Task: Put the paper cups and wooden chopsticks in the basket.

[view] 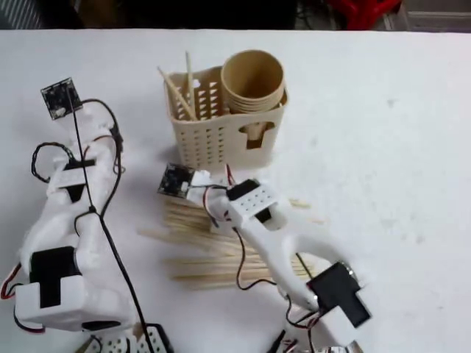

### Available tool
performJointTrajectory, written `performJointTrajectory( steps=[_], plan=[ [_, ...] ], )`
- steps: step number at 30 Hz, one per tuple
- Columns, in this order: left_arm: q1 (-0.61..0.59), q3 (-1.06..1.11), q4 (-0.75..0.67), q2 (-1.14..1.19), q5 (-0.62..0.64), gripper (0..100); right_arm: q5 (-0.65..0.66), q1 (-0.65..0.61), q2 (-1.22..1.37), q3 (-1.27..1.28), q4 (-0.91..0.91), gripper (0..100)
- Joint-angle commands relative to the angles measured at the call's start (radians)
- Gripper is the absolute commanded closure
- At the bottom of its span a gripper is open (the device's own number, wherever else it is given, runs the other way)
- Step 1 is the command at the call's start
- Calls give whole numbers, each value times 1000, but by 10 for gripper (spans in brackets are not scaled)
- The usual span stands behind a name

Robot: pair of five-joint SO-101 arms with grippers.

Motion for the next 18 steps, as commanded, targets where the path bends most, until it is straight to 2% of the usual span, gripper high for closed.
performJointTrajectory(
  steps=[1, 4, 18],
  plan=[
    [2, -48, -21, -4, -8, 906, -9, 1, 28, -18, -7, 952],
    [2, -48, -23, -4, -8, 906, -12, 2, -1, -18, 10, 984],
    [2, -48, -25, -4, -8, 906, -64, 1, -252, -11, 163, 981]
  ],
)
